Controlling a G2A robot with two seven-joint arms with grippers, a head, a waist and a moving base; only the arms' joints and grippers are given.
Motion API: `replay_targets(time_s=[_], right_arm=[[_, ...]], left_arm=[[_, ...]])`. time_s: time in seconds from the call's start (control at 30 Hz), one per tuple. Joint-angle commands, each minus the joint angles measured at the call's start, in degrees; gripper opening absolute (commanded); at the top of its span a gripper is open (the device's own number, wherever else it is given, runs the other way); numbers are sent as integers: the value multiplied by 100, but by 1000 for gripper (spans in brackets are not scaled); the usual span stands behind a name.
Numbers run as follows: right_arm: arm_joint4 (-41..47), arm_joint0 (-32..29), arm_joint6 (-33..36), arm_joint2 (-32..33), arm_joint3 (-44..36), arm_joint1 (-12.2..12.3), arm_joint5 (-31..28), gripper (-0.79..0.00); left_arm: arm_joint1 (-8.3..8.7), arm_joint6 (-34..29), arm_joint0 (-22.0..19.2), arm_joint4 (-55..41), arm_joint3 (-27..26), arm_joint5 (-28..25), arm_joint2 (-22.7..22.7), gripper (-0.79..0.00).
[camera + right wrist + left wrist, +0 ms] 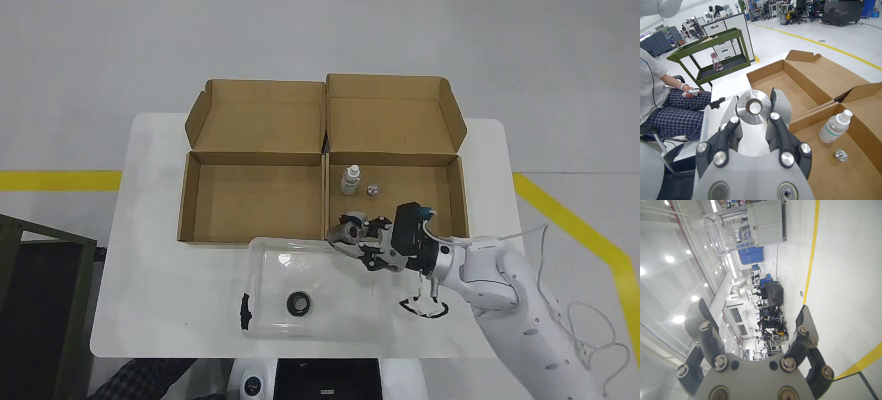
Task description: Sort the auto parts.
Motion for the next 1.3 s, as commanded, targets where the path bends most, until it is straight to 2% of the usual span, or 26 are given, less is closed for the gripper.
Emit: replay_targets(time_s=[0.0, 0.33, 0.77, 1.27], right_arm=[[-59, 87, 37, -91, -52, -16, 123, -785], [-193, 1085, 533, -806, 267, -184, 734, -785], [-426, 2485, 975, -1980, 1138, -579, 1492, -785], [-557, 3529, 1205, -2924, 2388, -1097, 2159, -785]], left_arm=[[0, 0, 0, 0, 0, 0, 0, 0], [0, 0, 0, 0, 0, 0, 0, 0], [0, 0, 0, 0, 0, 0, 0, 0], [0, 0, 0, 0, 0, 0, 0, 0]])
